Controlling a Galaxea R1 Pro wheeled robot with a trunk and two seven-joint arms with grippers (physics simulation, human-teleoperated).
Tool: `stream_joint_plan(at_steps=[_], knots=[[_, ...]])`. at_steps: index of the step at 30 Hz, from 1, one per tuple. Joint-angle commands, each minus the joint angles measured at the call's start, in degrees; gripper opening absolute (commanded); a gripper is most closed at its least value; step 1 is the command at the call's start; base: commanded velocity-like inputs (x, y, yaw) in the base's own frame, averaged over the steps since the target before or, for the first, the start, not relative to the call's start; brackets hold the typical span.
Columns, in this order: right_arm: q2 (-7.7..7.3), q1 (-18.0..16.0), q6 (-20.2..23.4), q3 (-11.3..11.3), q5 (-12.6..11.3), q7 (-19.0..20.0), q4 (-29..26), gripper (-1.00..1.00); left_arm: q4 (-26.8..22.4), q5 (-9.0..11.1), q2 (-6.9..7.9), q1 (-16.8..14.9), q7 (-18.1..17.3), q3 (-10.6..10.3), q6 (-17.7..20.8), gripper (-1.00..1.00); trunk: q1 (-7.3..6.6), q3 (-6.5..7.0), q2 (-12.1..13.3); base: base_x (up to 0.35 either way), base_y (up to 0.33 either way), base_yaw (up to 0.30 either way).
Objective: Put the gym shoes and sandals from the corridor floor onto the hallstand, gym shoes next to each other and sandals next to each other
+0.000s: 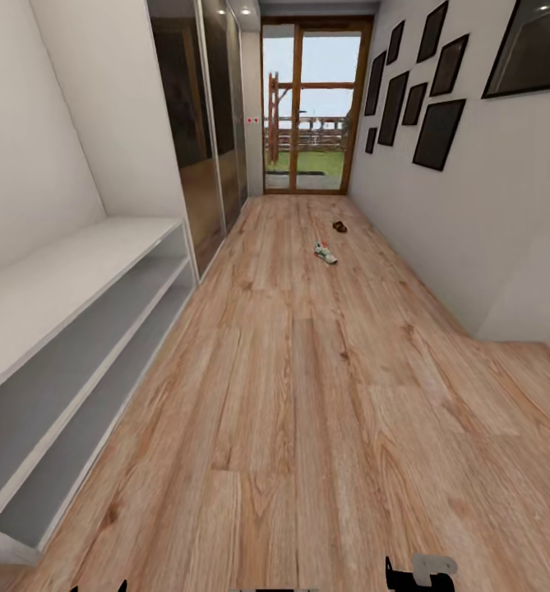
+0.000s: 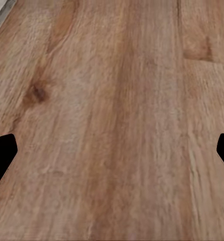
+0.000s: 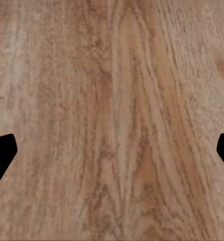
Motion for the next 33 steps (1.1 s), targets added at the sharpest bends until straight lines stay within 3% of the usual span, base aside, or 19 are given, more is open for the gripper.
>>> stream_joint_plan(at_steps=[1, 33], knots=[[0.0, 0.0, -0.1, 0.5, -0.4, -0.2, 0.0, 1.0, 0.0, 0.5, -0.01, 0.0, -0.6, 0.1, 0.0, 1.0, 0.02, -0.05, 0.0, 0.337, 0.0, 0.0], [0.0, 0.0, -0.1, 0.5, -0.4, -0.2, 0.0, 1.0, 0.0, 0.5, -0.01, 0.0, -0.6, 0.1, 0.0, 1.0, 0.02, -0.05, 0.0, 0.337, 0.0, 0.0]])
